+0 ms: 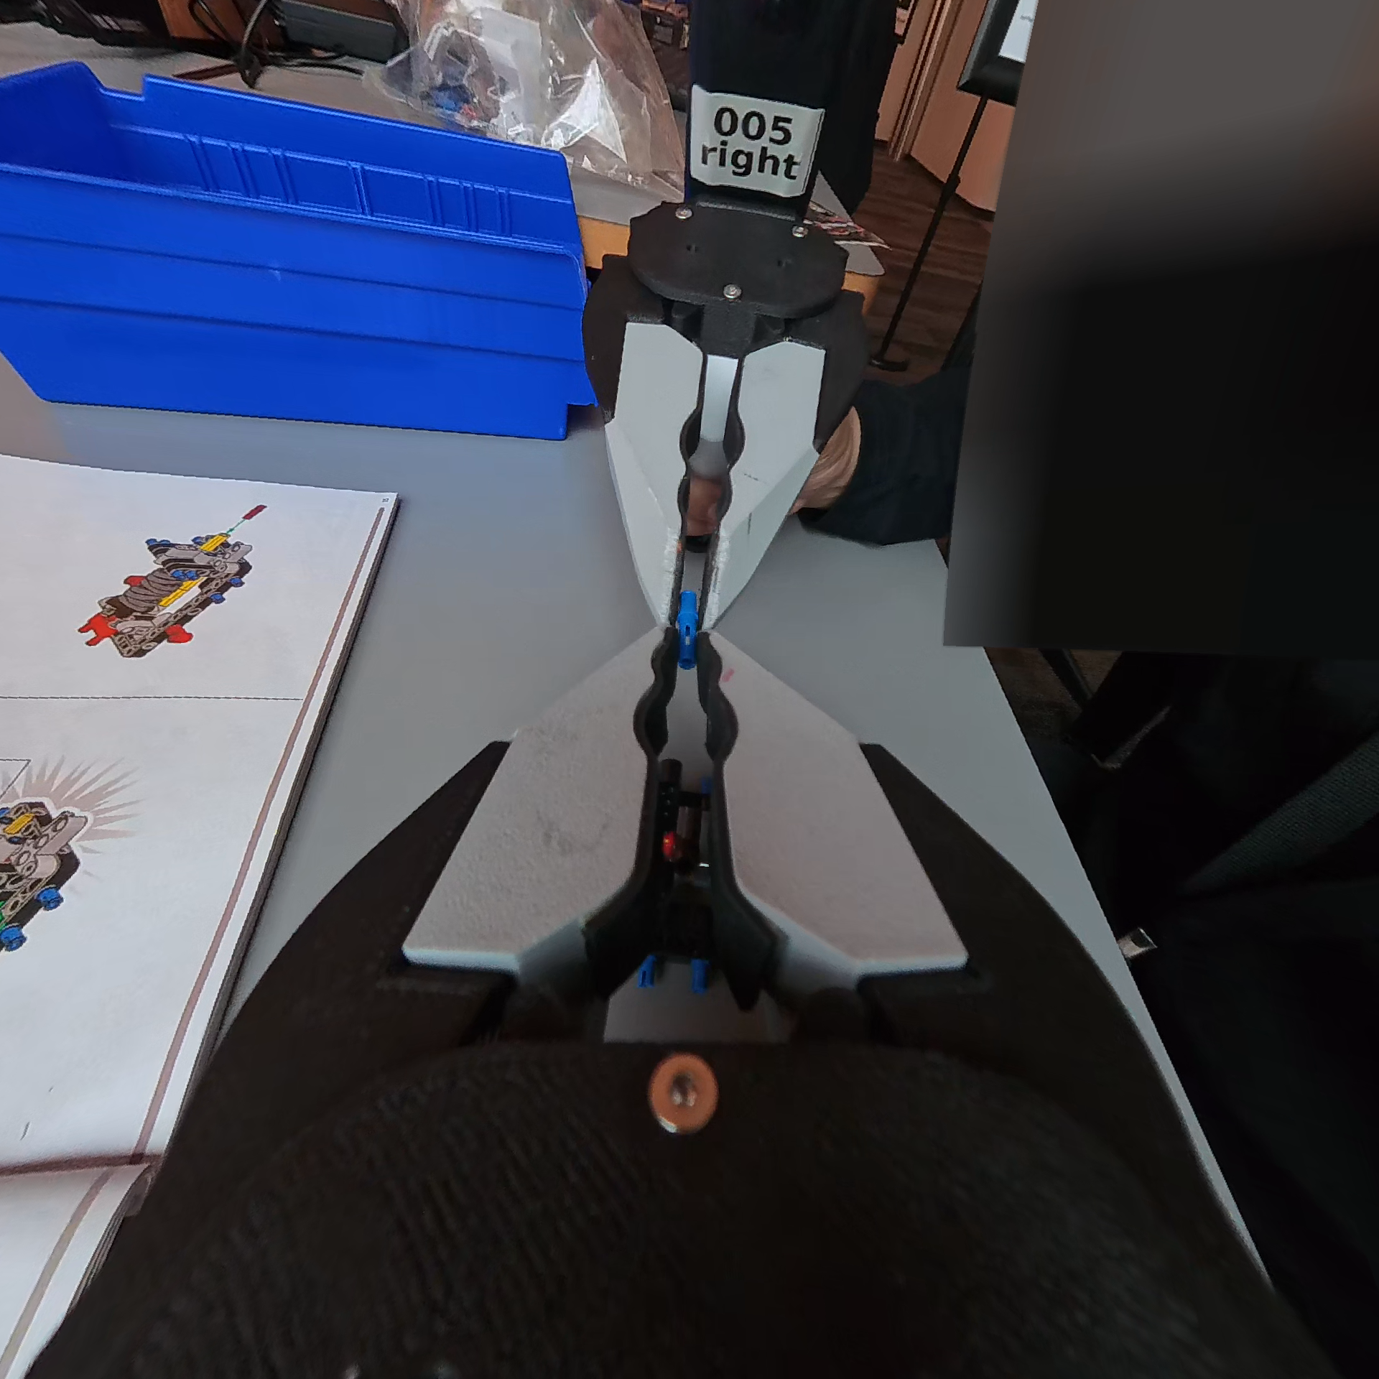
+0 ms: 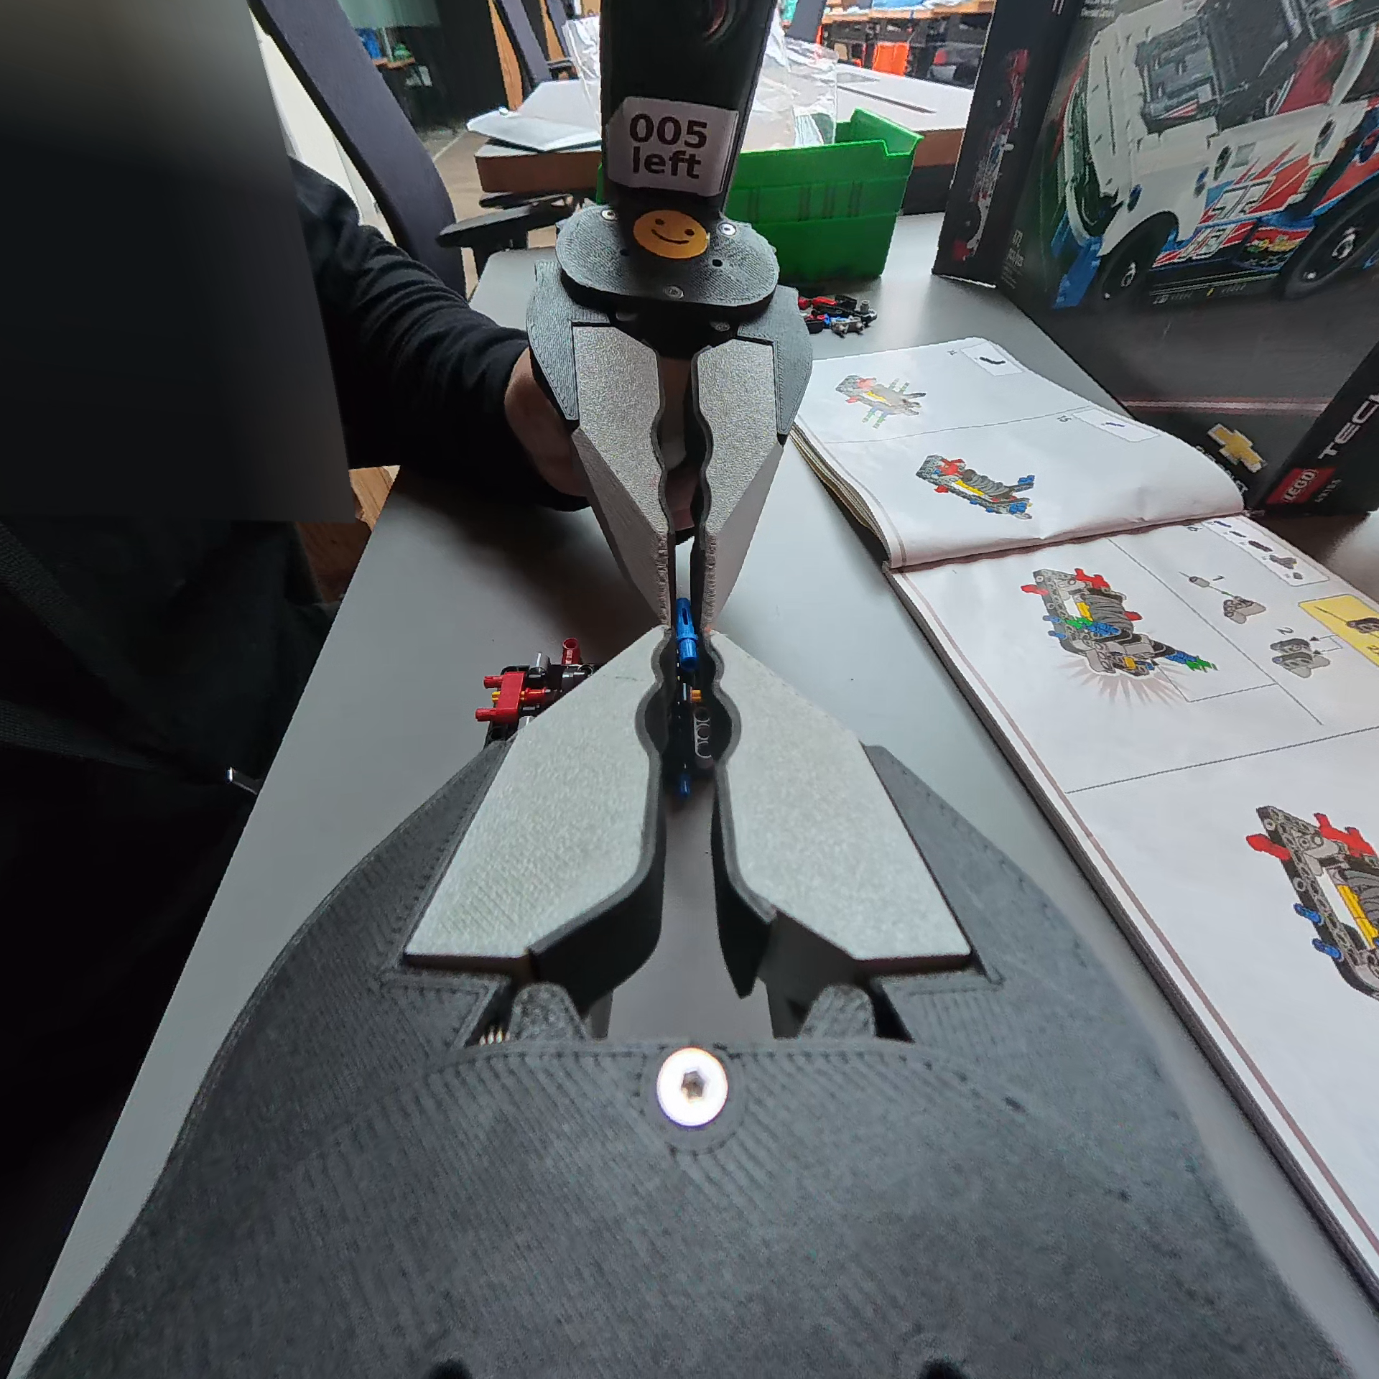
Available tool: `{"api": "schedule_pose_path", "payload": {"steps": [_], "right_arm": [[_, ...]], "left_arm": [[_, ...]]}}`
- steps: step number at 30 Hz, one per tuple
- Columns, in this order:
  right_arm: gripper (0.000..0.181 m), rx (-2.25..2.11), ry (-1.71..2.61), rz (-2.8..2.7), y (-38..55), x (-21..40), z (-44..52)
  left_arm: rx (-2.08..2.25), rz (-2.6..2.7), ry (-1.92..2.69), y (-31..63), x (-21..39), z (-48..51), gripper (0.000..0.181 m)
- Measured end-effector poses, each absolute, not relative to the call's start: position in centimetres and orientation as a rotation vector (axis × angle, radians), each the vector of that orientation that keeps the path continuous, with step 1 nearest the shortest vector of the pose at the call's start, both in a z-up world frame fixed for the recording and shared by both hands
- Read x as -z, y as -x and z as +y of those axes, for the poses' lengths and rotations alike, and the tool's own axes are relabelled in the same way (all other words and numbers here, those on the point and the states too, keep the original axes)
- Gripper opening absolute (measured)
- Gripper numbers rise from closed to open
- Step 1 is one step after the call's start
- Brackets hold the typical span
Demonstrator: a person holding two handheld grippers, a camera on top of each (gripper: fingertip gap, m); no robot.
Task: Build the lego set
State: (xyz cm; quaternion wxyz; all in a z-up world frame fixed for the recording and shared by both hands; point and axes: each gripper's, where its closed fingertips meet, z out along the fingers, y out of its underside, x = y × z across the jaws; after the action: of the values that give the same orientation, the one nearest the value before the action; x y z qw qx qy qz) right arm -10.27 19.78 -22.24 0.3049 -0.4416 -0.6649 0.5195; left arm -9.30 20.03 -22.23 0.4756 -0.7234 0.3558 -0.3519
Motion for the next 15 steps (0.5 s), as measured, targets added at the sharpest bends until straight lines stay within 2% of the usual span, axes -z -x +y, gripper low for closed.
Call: {"api": "schedule_pose_path", "payload": {"steps": [7, 10, 15], "right_arm": [[0.001, -1.357, 1.180, -1.792, 10.2, 22.6, 19.6], [0.001, -1.319, 1.256, -1.817, 10.3, 23.8, 20.1], [0.001, -1.293, 1.378, -1.882, 10.2, 25.8, 20.2]], "left_arm": [[0.868, 0.891, 1.792, 9.3, 22.5, 19.8, 0.003], [0.732, 0.989, 1.910, 10.9, 24.0, 20.1, 0.028], [0.656, 1.125, 2.025, 11.5, 26.8, 19.0, 0.024]]}}
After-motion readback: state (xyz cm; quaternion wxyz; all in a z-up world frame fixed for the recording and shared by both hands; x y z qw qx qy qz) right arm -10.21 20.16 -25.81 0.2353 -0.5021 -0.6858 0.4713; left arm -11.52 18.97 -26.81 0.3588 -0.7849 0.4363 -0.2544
